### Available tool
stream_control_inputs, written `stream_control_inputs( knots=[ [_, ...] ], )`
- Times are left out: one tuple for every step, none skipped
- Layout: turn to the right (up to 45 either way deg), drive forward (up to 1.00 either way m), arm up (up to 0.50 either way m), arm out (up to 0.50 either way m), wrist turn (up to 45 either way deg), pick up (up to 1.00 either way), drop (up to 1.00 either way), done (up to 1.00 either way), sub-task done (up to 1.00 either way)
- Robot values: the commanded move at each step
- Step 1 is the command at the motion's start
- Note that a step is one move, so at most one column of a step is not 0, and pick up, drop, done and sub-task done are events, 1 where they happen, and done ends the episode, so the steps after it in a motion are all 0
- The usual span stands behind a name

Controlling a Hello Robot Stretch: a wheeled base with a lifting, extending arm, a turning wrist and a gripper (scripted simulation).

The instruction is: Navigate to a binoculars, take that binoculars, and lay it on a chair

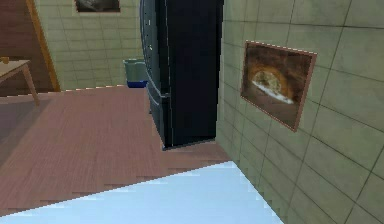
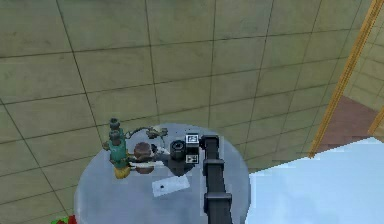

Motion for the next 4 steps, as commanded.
stream_control_inputs(
  knots=[
    [0.0,0.0,0.1,0.0,0.0,0.0,0.0,0.0,0.0],
    [0.0,0.0,0.1,0.0,0.0,0.0,0.0,0.0,0.0],
    [0.0,0.0,0.0,0.0,-45.0,0.0,0.0,0.0,0.0],
    [0.0,0.0,0.0,0.0,-39.0,0.0,0.0,0.0,0.0]
  ],
)
